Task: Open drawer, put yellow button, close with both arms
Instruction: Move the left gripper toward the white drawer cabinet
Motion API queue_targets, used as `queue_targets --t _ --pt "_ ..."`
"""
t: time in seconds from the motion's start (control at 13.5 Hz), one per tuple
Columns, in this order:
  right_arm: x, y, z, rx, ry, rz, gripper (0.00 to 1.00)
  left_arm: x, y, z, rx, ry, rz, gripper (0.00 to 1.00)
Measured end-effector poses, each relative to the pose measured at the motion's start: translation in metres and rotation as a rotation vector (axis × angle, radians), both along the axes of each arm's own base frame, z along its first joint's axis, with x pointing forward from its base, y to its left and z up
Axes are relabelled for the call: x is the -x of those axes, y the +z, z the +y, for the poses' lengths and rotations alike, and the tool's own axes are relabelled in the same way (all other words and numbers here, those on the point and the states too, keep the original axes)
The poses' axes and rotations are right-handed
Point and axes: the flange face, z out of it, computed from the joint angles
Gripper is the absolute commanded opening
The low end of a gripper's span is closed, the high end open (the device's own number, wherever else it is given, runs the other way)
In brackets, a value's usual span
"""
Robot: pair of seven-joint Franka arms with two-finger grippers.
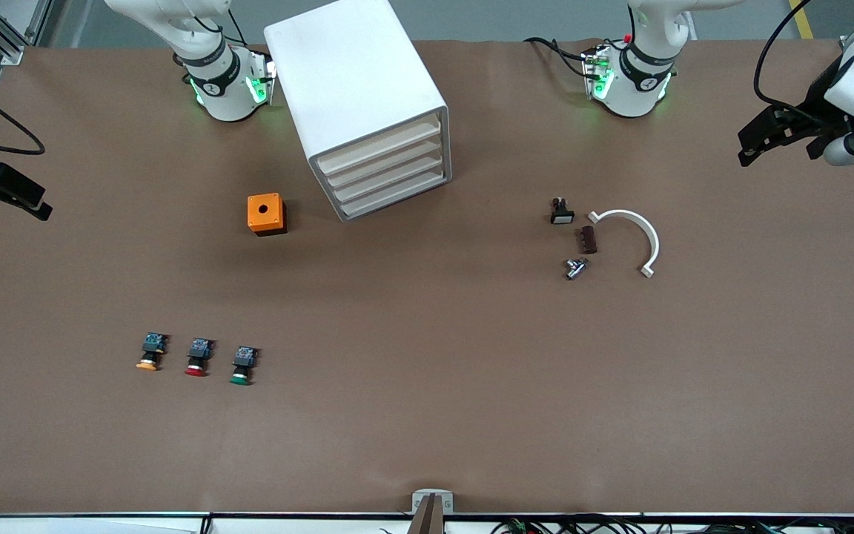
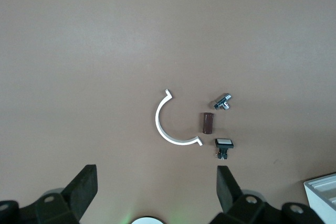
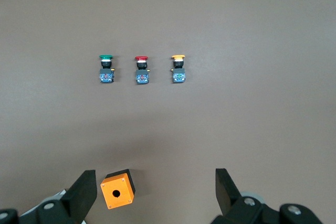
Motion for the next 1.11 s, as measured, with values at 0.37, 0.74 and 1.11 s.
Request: queue_targets --t 0.37,0.74,1.11 --pt "0.0 0.0 0.0 0.0 0.001 0.0 1.0 -0.007 0.005 0.001 0.005 0.001 -0.012 1.0" --pt "0.0 0.0 0.001 0.0 0.002 0.001 1.0 -0.038 -0.026 0.003 0.015 0.002 0.042 1.0" --pt "0.0 0.0 0.001 0.0 0.003 0.001 1.0 -0.067 -0.069 -0.003 0.039 -0.006 0.085 1.0"
